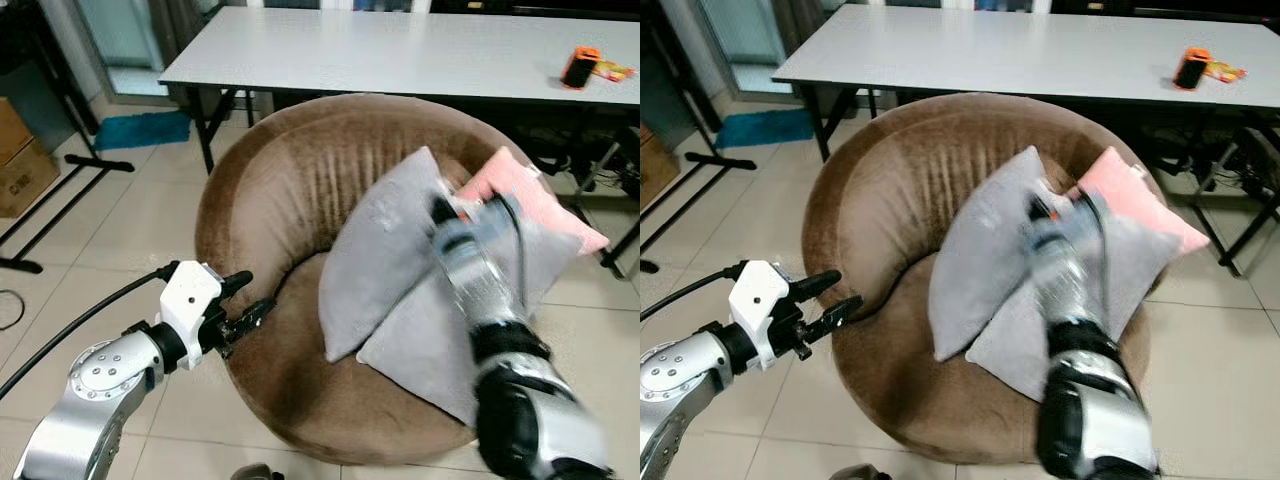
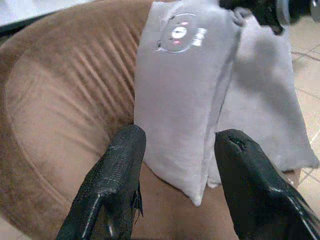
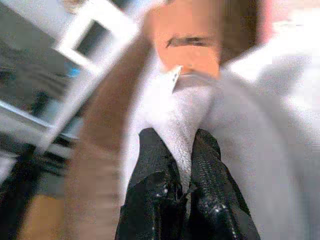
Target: Move the pillow to the sofa from floor
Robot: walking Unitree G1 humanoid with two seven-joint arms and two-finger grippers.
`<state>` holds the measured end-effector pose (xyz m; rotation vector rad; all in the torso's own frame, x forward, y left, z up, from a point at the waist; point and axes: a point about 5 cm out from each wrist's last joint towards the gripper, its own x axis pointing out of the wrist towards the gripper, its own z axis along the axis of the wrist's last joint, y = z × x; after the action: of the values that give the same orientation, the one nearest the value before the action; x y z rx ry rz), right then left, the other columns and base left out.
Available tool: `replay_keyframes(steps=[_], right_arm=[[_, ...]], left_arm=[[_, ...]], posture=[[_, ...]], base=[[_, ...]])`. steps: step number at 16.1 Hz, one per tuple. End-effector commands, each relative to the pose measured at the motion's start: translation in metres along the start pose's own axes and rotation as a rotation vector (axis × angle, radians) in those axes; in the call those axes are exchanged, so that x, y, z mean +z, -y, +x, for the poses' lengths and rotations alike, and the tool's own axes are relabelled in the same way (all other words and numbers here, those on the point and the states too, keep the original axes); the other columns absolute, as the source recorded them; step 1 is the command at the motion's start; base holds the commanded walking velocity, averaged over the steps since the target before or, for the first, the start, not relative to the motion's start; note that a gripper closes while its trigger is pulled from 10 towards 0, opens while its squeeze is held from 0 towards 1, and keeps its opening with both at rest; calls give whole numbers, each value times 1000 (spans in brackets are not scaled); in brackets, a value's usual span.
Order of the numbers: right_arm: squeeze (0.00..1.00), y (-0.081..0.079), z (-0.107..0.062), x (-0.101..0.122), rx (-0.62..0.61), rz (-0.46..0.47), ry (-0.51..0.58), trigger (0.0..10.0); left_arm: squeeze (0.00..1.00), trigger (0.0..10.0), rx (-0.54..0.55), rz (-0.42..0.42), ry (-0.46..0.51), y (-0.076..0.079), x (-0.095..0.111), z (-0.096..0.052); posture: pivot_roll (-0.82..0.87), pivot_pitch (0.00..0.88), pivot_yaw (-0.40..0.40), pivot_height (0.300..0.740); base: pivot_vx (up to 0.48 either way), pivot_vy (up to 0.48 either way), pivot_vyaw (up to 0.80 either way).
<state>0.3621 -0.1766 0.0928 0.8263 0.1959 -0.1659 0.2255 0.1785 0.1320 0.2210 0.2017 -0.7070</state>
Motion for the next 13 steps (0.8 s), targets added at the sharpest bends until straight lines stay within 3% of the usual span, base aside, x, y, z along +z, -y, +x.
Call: replay_keyframes(steps=[1, 2, 3, 4, 7, 9, 11, 12, 13], right_arm=[[0, 12, -2, -7, -39, -27, -22, 10000], [0, 24, -5, -16, -71, -68, -65, 10000], [690, 30, -8, -22, -79, -88, -90, 10000], [1000, 32, -9, -22, -80, -87, -91, 10000], [1000, 30, -7, -17, -59, -84, -52, 10000], [1000, 28, -8, -8, -52, -238, -16, 10000], [1000, 29, -16, 3, -18, -322, 38, 10000], [1000, 31, -20, 8, -16, -339, 54, 10000], [1000, 29, -28, 14, 0, -292, 88, 10000]], left_arm=[[0, 10000, -17, 7, -2, 2, 2, -1], [0, 10000, -33, 0, -9, 3, 1, -1], [0, 10000, -63, -15, -24, 5, -1, -1], [0, 10000, -99, -25, -44, 7, -4, -2], [0, 10000, -160, -22, -78, 8, -7, -2], [0, 10000, -166, -12, -73, 5, -6, 2], [0, 10000, -155, -10, -62, 5, -5, 4], [0, 10000, -132, -13, -50, 4, -5, 5], [0, 10000, -69, -28, -10, 3, -4, 8]], posture=[[48, 0, 19, 740], [44, 0, 25, 740], [36, 0, 33, 740], [31, 0, 38, 740], [14, 0, 52, 740], [5, 0, 51, 740], [-2, 0, 46, 740], [-6, 0, 46, 740], [-13, 0, 48, 740]], base=[[0, 0, 0], [0, 0, 0], [0, 0, 0], [0, 0, 0], [0, 0, 0], [0, 0, 0], [0, 0, 0], [0, 0, 0], [0, 0, 0]])
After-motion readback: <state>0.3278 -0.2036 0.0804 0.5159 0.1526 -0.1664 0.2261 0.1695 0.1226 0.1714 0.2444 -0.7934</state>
